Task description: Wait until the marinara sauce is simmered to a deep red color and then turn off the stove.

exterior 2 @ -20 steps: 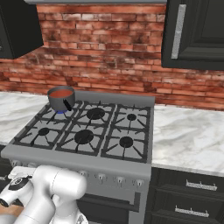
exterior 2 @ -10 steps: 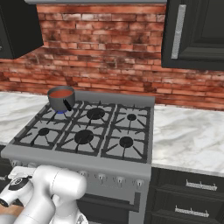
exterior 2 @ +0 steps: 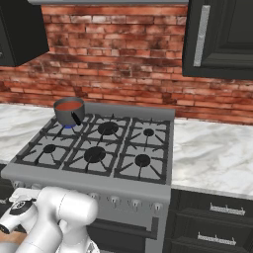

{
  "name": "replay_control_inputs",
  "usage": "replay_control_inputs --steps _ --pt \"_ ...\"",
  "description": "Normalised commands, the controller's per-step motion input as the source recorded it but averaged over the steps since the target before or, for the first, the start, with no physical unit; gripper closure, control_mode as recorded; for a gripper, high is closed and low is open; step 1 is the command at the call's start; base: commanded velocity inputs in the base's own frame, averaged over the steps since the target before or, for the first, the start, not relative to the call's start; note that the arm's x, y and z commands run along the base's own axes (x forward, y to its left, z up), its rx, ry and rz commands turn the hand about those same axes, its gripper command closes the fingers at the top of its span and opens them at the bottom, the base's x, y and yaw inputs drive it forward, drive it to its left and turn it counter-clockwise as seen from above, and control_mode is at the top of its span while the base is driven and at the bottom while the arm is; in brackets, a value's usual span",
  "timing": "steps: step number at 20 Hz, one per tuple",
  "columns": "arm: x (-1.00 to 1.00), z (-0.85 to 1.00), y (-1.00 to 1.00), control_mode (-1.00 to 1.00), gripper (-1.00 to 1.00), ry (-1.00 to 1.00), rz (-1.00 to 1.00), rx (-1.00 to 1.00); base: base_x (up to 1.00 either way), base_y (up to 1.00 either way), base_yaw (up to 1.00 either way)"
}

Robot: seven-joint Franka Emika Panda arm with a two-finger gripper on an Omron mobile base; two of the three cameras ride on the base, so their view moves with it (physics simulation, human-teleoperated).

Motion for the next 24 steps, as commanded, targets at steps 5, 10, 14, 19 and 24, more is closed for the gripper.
replay_control_inputs --steps 5,10,14,19,24 --pt "0.00 0.00 0.00 -1.00 1.00 0.00 0.00 0.00 0.00 0.00 0.00" --pt "0.00 0.00 0.00 -1.00 1.00 0.00 0.00 0.00 0.00 0.00 0.00" --pt "0.00 0.00 0.00 -1.00 1.00 0.00 0.00 0.00 0.00 0.00 0.00" --pt "0.00 0.00 0.00 -1.00 1.00 0.00 0.00 0.00 0.00 0.00 0.00" --pt "0.00 0.00 0.00 -1.00 1.00 0.00 0.00 0.00 0.00 0.00 0.00"
